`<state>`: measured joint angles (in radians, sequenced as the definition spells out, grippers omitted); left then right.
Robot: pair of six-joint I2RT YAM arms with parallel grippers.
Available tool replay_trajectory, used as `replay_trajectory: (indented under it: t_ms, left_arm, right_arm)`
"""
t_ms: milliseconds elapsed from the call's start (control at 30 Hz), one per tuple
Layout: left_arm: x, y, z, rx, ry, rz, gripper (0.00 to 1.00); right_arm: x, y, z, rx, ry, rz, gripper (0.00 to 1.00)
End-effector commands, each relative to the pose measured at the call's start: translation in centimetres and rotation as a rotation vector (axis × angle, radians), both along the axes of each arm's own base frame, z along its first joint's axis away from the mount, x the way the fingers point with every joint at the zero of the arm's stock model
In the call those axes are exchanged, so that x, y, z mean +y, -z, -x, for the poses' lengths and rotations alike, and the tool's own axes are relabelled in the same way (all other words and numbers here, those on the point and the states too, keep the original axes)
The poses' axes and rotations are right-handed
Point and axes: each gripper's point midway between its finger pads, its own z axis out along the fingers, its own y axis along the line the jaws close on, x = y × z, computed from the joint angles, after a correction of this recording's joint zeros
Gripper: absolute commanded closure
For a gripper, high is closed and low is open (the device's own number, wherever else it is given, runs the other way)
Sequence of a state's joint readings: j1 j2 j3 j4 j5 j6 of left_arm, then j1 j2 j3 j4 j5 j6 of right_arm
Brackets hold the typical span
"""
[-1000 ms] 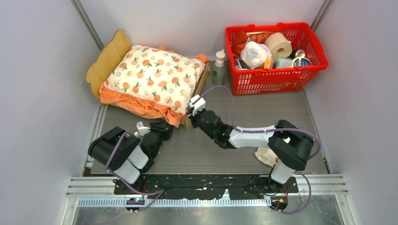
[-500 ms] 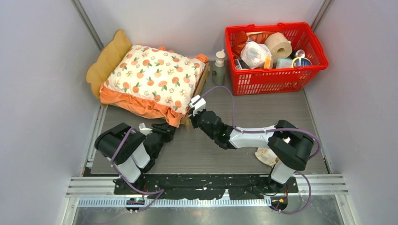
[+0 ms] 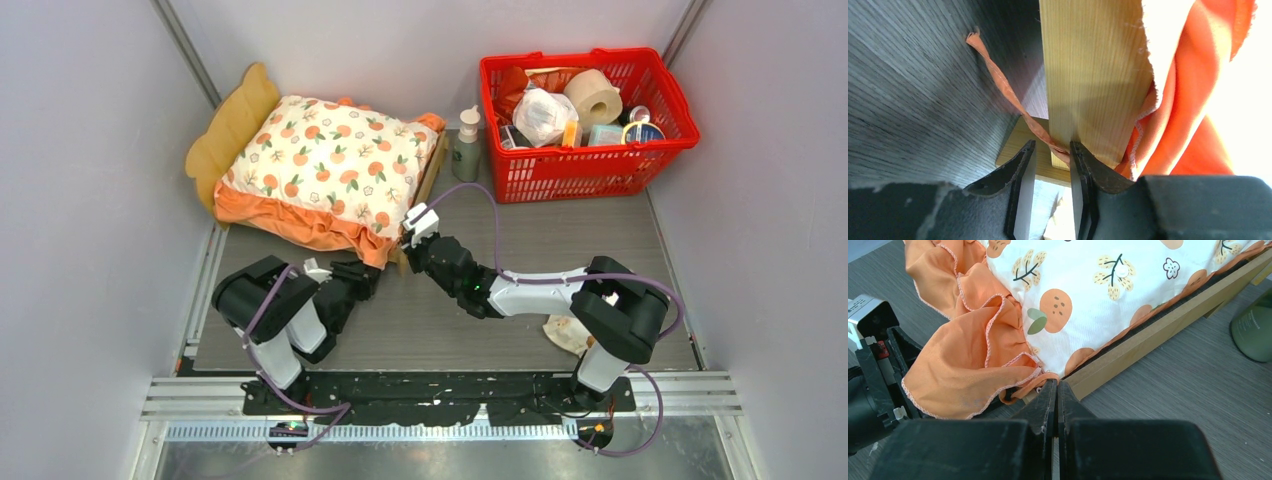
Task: Set up the pet bed
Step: Adjust the ropes on the bed frame.
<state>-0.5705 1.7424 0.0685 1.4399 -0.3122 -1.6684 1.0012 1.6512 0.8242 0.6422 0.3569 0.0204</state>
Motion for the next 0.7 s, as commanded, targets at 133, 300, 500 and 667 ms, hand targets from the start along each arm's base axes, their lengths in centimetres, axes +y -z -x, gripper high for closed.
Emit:
replay_trajectory:
  t_ms: [133,300,500,667]
  left_arm:
    - [-0.5,-1.7,-1.5,-0.066,-0.02,0.025,0.79]
    - [0.2,-1.1,-1.5,-0.054,-0.052,0.009,1.0]
    - [1.2,-0.7,-1.2,-0.042,-0.081,-0.004,1.0]
    - [2.8,-0.5,-0.4,-0.034,-0.114,-0.03,1.0]
  right_arm:
    - [0.0,-2.6,-0.4,-0.072,0.005,-0.019,0.95]
    - [0.2,-3.0,-0.3,-0.073,-0.004,-0.026,0.95]
    - [-0.2,-3.3,-0.5,-0.073,0.018,-0.042,0.95]
    - [-0.8,-3.7,-0.5,-0.088,0.046,-0.055,0.95]
